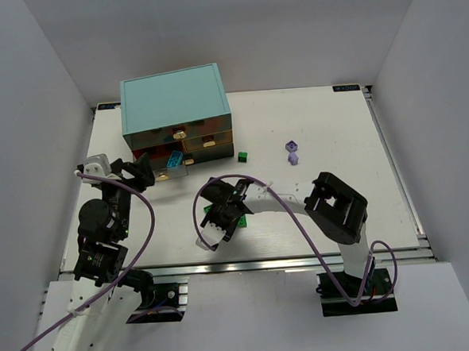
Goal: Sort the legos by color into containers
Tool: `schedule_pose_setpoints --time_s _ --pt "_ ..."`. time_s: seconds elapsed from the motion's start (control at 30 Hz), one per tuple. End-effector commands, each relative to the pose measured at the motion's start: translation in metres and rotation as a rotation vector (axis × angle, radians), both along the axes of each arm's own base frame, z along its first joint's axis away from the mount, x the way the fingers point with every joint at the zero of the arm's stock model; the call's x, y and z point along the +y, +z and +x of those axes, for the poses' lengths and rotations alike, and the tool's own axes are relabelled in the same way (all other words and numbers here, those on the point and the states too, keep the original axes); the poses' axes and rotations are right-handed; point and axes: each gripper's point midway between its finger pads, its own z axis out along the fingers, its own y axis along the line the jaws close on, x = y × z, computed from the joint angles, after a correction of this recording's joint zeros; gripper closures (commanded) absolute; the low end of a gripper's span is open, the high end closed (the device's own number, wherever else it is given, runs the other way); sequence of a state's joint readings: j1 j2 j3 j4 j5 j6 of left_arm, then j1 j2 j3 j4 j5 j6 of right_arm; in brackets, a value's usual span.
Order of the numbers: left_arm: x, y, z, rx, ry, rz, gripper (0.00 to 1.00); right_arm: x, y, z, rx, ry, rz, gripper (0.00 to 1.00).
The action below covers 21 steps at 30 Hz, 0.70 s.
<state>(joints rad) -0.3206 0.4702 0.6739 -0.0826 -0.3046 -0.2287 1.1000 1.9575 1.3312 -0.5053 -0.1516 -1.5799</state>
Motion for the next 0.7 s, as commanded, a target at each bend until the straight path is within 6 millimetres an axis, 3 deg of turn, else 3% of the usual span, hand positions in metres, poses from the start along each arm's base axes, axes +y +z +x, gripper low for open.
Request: schedule_pose_setpoints --time_s 0.0,0.17,0.27,0.4,0.5,0.67 --pt "0.002 -0.004 0.001 0.012 0.013 0.005 0.18 -0.015 -0.022 -0.002 0.003 0.023 -0.09 0.44" --pt "0.005 -0.004 -0.001 0.01 0.024 0.004 0.18 -0.019 -0.026 0.001 -0.017 0.024 -0.112 0.45" --pt "0.006 -0.003 -0.002 0.003 0.027 0.001 0.17 -0.022 -0.027 0.0 -0.02 0.026 -0.123 0.52" --pt "0.007 -0.003 -0.002 0.003 0.032 0.0 0.17 -0.03 -0.029 -0.001 -0.022 0.021 -0.145 0.71" --pt "0.009 -0.001 -0.004 -0.005 0.045 -0.008 0.17 -0.03 -0.023 -0.008 -0.014 0.032 -0.131 0.78" --pt "0.027 0.001 -0.009 -0.025 0.133 -0.051 0.18 -0.004 0.025 -0.026 0.06 -0.06 0.011 0.88"
